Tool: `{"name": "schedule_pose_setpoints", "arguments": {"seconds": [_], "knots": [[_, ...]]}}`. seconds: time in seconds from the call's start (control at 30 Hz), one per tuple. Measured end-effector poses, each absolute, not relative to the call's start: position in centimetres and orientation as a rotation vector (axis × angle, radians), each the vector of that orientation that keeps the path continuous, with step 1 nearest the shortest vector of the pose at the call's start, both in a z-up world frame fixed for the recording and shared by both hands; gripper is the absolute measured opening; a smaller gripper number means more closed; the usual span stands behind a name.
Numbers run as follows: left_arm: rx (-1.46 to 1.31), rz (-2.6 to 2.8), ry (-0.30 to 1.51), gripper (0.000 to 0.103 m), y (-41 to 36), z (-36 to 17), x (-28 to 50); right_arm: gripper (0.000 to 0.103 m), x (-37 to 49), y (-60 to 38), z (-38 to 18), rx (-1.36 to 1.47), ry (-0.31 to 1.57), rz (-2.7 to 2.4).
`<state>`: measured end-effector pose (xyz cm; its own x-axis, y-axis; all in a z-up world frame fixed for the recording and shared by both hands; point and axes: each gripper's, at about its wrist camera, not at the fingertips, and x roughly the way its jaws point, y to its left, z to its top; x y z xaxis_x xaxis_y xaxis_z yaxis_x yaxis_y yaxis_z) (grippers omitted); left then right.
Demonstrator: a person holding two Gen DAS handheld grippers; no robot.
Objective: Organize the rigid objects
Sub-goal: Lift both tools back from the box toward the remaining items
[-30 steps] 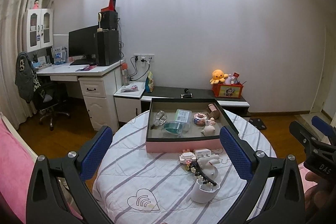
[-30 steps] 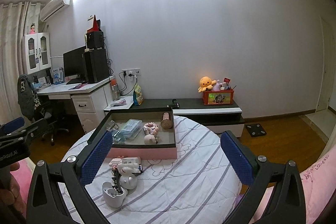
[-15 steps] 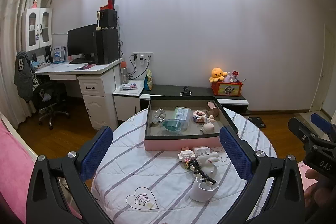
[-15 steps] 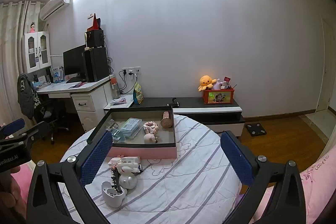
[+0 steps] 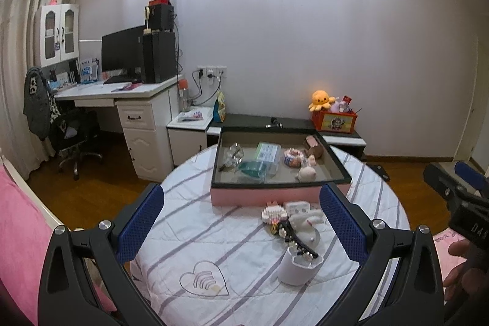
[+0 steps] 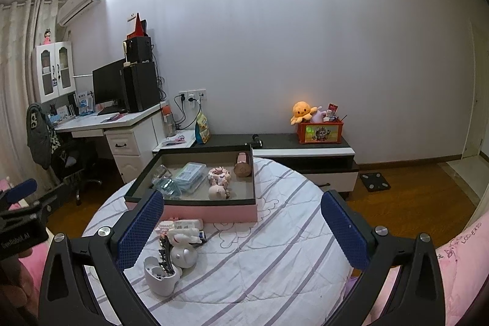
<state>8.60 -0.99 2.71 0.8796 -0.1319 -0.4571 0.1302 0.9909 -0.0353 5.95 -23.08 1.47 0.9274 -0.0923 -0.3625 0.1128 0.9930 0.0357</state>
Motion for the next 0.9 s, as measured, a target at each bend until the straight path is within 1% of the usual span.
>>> {"name": "schedule_pose_setpoints", "arguments": {"seconds": [0.37, 0.67, 0.9], "knots": [[0.02, -0.189, 0.6, 0.103, -3.7, -3.6, 9.3, 0.103, 8.2, -24.9, -2.1, 0.092, 0.493, -0.088], [0.058, -0.216, 0.599, 0.103, -5.0, -5.9, 9.3, 0.103, 9.0, -25.2, -3.2, 0.1, 0.531, -0.069], [0.075, -0.262, 0.638, 0.103, -6.1, -8.2, 9.5, 0.103, 9.6, -25.2, -3.7, 0.107, 0.556, -0.068]]}}
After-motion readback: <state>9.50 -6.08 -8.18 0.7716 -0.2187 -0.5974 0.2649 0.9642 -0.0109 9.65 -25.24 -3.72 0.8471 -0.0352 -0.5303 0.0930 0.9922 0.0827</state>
